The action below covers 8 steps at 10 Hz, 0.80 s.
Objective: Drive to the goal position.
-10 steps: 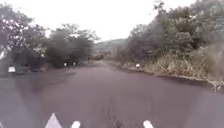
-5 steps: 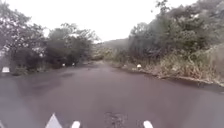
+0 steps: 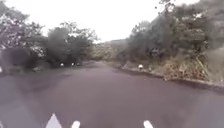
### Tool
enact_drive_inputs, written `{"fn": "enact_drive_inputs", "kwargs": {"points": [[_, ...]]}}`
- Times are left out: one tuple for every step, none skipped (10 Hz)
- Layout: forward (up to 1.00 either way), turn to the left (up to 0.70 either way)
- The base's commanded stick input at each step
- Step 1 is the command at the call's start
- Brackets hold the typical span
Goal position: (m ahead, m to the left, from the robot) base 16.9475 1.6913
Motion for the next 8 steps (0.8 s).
{"fn": "enact_drive_inputs", "kwargs": {"points": [[1.0, 0.0], [1.0, 0.0], [1.0, 0.0], [1.0, 0.0], [1.0, 0.0], [1.0, 0.0], [1.0, 0.0], [1.0, 0.0]]}}
